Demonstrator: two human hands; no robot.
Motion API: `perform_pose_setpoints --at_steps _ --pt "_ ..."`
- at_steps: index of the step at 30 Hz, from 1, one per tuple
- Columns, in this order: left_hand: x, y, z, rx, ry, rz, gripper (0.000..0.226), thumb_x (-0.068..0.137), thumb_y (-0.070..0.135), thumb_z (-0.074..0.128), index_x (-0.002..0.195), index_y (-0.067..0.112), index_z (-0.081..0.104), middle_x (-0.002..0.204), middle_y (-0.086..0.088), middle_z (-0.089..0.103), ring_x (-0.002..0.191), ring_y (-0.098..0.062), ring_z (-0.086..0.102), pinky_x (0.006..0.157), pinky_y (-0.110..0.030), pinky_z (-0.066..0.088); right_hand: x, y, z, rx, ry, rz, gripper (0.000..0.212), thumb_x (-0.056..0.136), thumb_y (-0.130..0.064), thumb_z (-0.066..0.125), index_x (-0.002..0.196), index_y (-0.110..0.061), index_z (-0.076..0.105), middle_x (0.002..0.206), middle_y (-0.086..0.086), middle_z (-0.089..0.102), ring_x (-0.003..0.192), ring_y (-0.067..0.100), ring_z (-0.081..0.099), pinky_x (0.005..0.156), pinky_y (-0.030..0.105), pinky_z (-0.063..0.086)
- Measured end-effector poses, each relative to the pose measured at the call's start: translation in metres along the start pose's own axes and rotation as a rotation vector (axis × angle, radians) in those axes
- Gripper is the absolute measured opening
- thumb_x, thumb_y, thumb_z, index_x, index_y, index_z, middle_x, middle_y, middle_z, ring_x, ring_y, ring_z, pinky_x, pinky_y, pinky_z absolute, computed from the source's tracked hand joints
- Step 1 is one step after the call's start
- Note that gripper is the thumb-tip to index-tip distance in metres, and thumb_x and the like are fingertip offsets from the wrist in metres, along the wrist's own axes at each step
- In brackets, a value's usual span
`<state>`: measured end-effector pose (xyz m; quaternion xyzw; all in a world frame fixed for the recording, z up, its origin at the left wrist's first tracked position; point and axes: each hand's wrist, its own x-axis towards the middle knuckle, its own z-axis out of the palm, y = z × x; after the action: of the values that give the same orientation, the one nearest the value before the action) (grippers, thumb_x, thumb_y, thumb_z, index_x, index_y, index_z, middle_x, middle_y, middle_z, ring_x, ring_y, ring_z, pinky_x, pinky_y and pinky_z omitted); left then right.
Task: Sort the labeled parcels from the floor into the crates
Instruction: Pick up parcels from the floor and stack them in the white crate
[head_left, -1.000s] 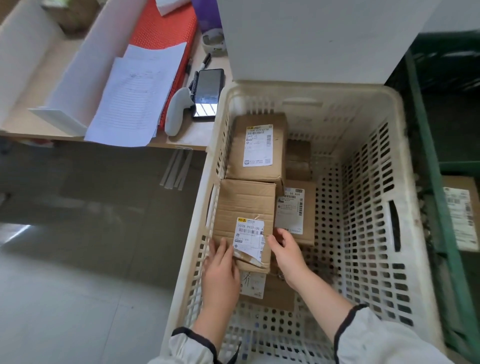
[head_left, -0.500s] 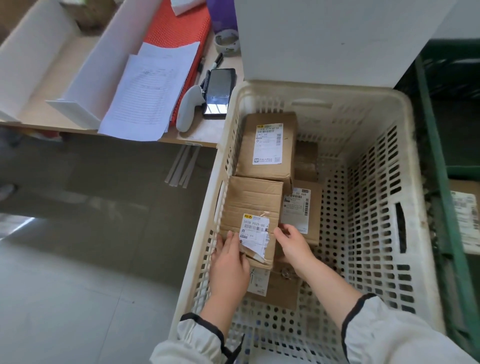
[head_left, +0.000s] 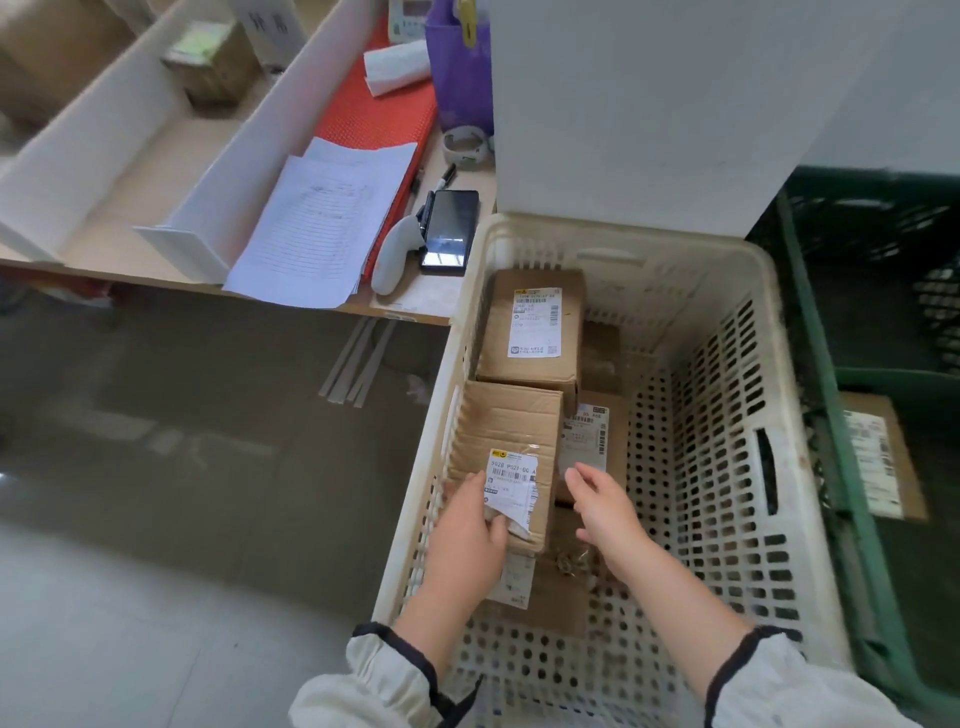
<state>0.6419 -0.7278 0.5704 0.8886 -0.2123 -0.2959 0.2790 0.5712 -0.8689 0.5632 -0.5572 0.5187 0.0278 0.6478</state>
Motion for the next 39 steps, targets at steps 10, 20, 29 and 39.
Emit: perform_pose_setpoints --at_steps 10,20,29,39 --pt "-0.046 0.059 -0.105 -0.189 0.345 0.102 0.071 0.094 0.029 0.053 0.151 0.03 0.009 0.149 0.006 0.037 0.12 -0.013 0.051 0.099 -0.033 0.044 -0.091 -0.091 -0.023 -0.216 -0.175 -0.483 0.034 0.096 -0.027 0.05 0.129 -0.029 0.049 0.126 -0.011 0.051 0.12 0.011 0.048 0.102 0.039 0.043" --pt "-0.196 0.007 -0.14 -0.333 0.863 -0.09 0.051 0.091 0.024 0.057 0.14 0.03 0.042 0.134 0.011 0.053 0.125 0.0 0.045 0.099 -0.016 0.029 -0.18 -0.098 0.063 -0.457 -0.529 -0.903 0.028 0.093 -0.025 0.054 0.119 -0.037 0.051 0.124 -0.018 0.047 0.109 0.003 0.052 0.09 0.024 0.047" --pt "-0.418 -0.117 -0.104 -0.383 1.353 -0.513 0.036 0.091 0.014 0.059 0.127 0.015 0.057 0.123 0.01 0.059 0.114 0.002 0.049 0.097 -0.012 0.032 -0.31 0.014 0.19 -0.942 -0.921 -1.278 0.042 0.093 -0.027 0.052 0.135 -0.022 0.046 0.156 -0.004 0.013 0.135 0.012 0.027 0.095 0.017 0.025" --pt "-0.682 -0.243 0.006 -0.544 1.562 -0.896 0.033 0.087 0.023 0.062 0.119 0.015 0.063 0.117 0.008 0.062 0.112 -0.01 0.057 0.1 -0.031 0.044 -0.493 0.233 0.289 -1.16 -1.343 -1.366 0.046 0.092 -0.024 0.055 0.136 -0.016 0.044 0.153 0.006 0.023 0.137 0.022 0.032 0.099 0.023 0.03"
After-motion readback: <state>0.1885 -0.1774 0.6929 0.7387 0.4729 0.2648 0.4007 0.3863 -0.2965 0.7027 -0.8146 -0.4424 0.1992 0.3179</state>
